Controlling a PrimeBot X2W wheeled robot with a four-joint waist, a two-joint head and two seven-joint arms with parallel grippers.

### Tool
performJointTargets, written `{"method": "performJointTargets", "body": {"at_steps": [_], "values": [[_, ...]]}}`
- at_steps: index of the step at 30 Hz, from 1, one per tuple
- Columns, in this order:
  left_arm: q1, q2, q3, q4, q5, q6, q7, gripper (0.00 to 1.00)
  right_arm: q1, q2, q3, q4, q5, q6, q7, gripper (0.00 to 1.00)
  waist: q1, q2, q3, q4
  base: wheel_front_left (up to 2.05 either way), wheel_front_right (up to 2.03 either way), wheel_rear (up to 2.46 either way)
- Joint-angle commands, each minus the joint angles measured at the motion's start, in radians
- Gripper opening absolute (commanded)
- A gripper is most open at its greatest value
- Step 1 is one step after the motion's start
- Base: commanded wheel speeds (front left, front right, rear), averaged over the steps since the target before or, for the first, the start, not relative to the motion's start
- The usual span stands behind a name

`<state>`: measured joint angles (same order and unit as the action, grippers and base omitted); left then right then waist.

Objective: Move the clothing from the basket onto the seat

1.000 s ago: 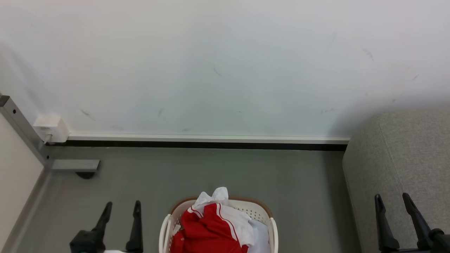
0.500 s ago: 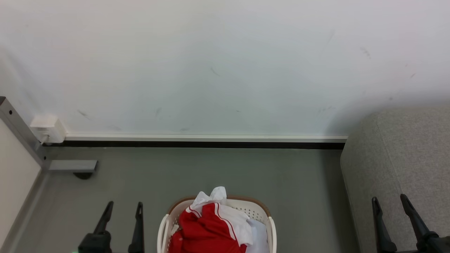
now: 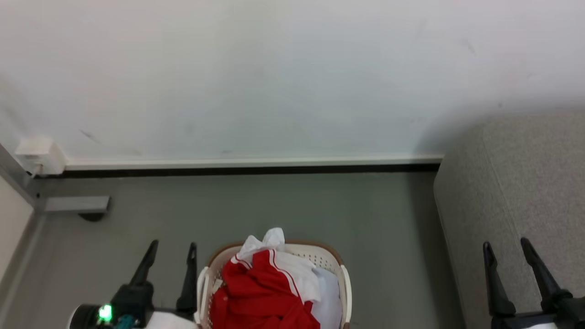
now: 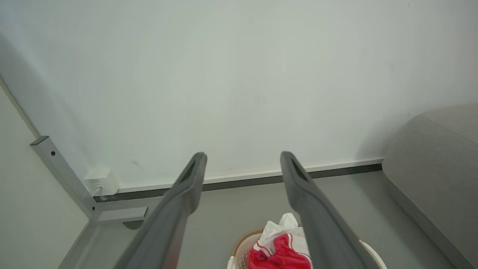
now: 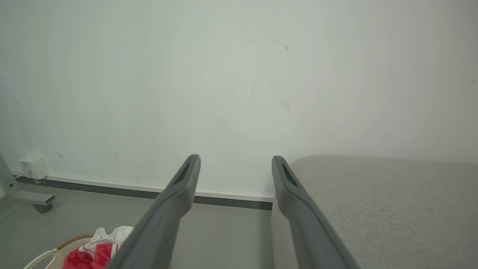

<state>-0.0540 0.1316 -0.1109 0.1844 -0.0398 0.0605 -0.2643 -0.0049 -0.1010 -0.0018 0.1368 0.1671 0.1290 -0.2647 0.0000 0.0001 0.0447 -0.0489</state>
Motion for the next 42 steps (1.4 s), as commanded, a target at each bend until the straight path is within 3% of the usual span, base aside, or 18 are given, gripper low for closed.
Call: {"method": "performJointTargets", "body": {"at_steps": [1,7,16,22,28,38,42], "values": [[-0.027,-0.001,-0.005,0.007,0.014,-0.006,-0.001,1.00,-0.020,-0.004,0.000,-0.008,0.004,0.003,0.000,1.00,0.0000,-0.0001,0.043,-0.019,0.00,0.00,0.00],[-0.201,-0.019,-0.069,0.135,0.020,-0.058,0.025,1.00,-0.103,-0.002,0.006,-0.039,0.024,0.003,0.001,1.00,0.0000,-0.0001,0.197,-0.065,0.00,0.00,0.00],[-0.497,-0.044,-0.168,0.384,0.071,-0.107,0.249,1.00,-0.263,0.017,0.049,-0.090,0.048,0.003,0.001,1.00,0.0000,-0.0001,0.451,-0.171,0.00,0.00,0.00],[-0.617,-0.028,-0.145,0.543,0.073,-0.055,0.386,1.00,-0.337,0.033,0.089,-0.126,0.064,0.003,0.001,1.00,0.0000,-0.0001,0.569,-0.235,0.00,0.00,0.00],[-0.680,0.011,-0.115,0.638,0.080,0.015,0.410,1.00,-0.367,0.046,0.109,-0.154,0.073,0.003,0.001,1.00,0.0000,-0.0001,0.632,-0.269,0.00,0.00,0.00],[-0.781,0.076,-0.111,0.727,0.089,0.038,0.440,1.00,-0.403,0.050,0.142,-0.179,0.098,0.003,0.001,1.00,0.0000,-0.0001,0.721,-0.286,0.00,0.00,0.00],[-0.813,0.087,-0.130,0.762,0.095,0.017,0.469,1.00,-0.414,0.050,0.161,-0.184,0.107,0.003,0.001,1.00,0.0000,-0.0001,0.745,-0.293,0.00,0.00,0.00]]}}
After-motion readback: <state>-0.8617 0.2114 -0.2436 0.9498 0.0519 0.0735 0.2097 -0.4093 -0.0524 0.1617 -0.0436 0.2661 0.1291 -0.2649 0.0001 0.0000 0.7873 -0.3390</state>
